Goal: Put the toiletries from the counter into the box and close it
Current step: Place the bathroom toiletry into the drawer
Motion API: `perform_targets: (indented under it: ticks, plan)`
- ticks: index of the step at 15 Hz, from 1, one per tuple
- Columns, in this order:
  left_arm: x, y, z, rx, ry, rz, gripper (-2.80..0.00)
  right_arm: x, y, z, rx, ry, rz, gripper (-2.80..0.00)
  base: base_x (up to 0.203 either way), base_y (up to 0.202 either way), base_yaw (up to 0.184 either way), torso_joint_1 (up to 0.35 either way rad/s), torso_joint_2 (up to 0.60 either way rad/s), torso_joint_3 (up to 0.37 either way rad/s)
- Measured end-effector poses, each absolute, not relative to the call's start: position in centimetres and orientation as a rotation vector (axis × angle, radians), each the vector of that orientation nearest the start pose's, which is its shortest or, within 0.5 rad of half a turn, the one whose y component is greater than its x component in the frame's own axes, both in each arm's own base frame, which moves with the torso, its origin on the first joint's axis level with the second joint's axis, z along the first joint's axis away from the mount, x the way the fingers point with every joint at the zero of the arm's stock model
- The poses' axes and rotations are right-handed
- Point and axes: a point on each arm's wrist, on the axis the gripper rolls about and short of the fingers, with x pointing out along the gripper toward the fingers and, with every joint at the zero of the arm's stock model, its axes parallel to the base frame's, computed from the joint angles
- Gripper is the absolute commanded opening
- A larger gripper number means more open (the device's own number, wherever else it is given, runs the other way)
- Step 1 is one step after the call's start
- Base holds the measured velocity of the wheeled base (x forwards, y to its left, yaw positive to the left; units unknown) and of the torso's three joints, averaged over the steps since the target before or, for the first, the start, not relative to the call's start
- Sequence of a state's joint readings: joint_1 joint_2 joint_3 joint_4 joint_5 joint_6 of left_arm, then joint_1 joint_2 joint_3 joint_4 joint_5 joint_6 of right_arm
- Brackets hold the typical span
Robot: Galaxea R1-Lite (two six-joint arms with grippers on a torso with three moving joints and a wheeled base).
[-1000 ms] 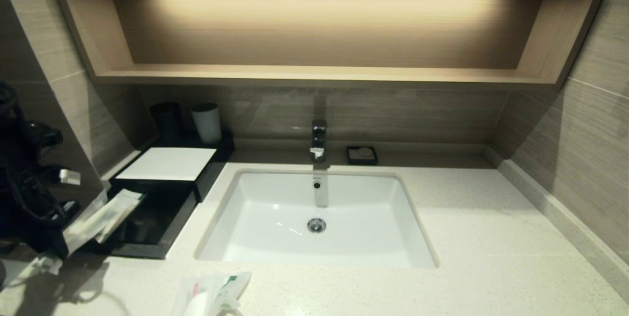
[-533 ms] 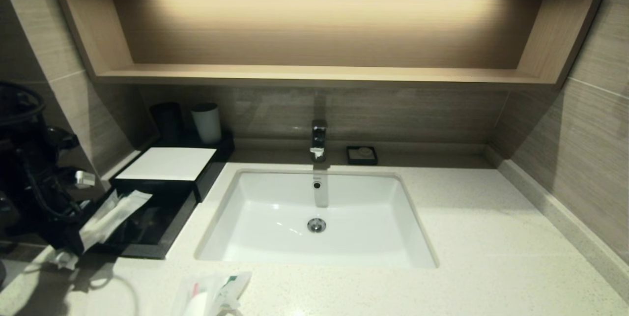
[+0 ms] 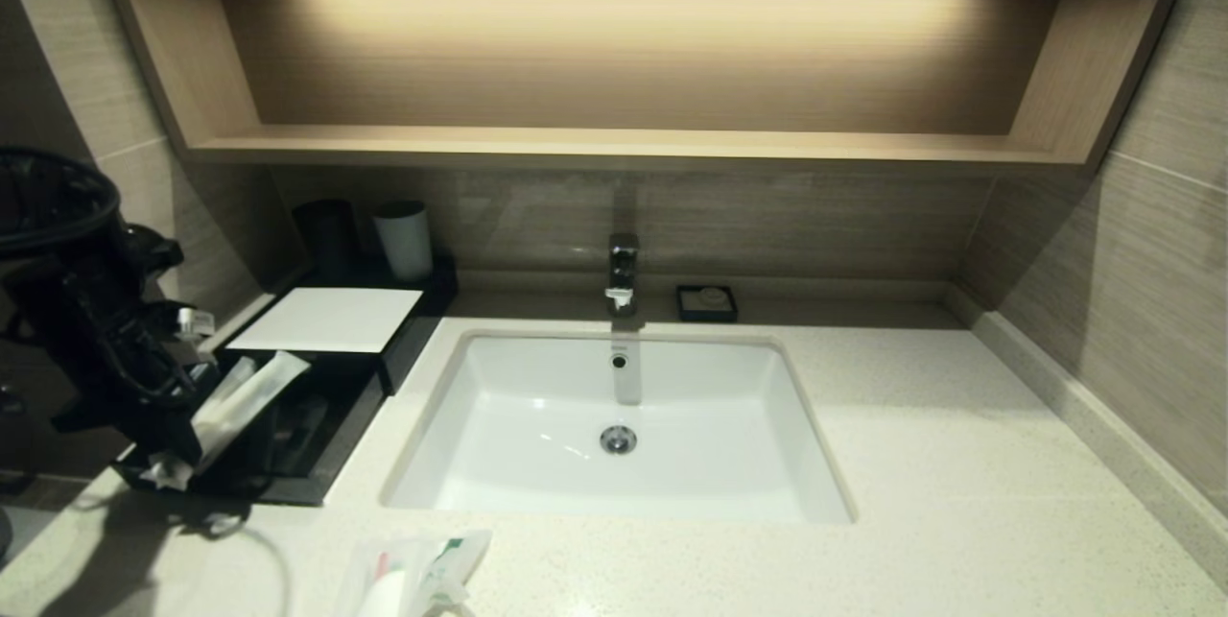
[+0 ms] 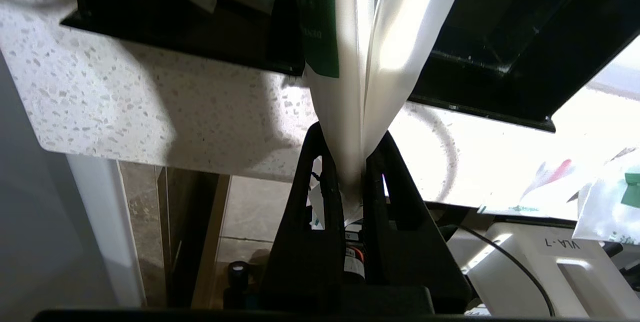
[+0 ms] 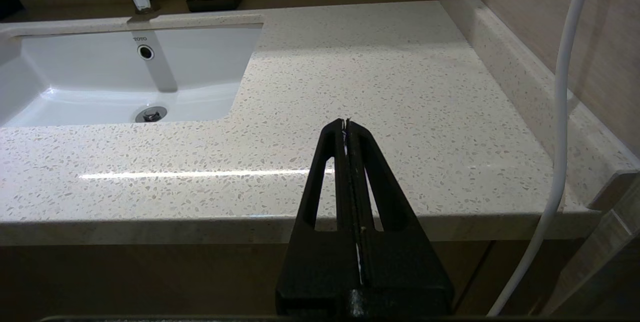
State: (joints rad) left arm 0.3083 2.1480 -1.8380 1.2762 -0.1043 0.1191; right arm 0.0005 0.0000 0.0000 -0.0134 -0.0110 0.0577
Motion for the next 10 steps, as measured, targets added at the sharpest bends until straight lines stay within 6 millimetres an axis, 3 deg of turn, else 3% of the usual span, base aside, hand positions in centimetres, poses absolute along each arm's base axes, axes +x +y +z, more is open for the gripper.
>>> perform_targets:
  ticks: [10]
  plan:
    - [35.2, 11.2, 14.9, -0.239, 1.528, 0.093, -2.8, -2.3, 0.0, 7.7, 0.058, -0.014, -0.01, -2.8, 0.0, 0.0, 0.0, 0.0, 0.0, 0.0]
